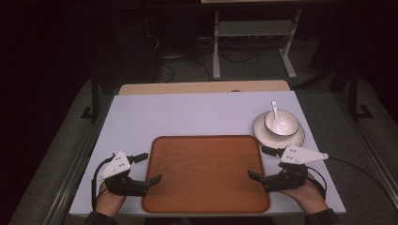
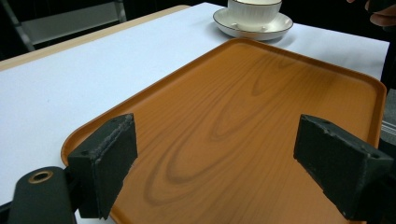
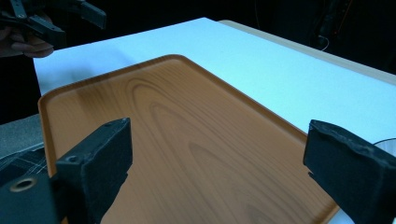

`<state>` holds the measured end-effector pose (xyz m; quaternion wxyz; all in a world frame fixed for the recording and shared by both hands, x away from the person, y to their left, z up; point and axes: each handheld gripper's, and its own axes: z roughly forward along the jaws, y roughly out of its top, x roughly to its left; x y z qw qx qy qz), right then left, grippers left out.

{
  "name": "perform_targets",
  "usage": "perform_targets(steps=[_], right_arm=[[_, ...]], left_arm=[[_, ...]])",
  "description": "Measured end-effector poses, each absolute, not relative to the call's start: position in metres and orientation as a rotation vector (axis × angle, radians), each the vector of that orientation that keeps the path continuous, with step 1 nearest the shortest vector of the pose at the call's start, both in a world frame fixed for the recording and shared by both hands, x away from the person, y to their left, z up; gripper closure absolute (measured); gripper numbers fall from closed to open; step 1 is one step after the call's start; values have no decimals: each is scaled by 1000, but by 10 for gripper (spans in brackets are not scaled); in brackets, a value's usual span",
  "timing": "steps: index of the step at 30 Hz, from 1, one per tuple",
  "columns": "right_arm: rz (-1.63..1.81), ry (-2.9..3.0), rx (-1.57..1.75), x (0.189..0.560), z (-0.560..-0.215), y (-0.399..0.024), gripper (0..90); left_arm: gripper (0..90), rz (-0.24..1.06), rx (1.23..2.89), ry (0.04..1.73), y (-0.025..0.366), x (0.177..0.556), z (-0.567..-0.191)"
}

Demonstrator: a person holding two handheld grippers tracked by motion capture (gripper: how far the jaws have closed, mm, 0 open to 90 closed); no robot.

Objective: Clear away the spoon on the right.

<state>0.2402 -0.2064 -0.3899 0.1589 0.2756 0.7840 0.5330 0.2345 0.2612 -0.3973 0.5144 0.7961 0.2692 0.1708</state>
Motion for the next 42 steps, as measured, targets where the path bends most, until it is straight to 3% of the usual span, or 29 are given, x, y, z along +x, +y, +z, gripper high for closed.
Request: perform_targets(steps=[42], right_arm=[[1475,2217,864,286,-386,-214,77]], left_arm=[[128,413,1916,638,259,238,-398]])
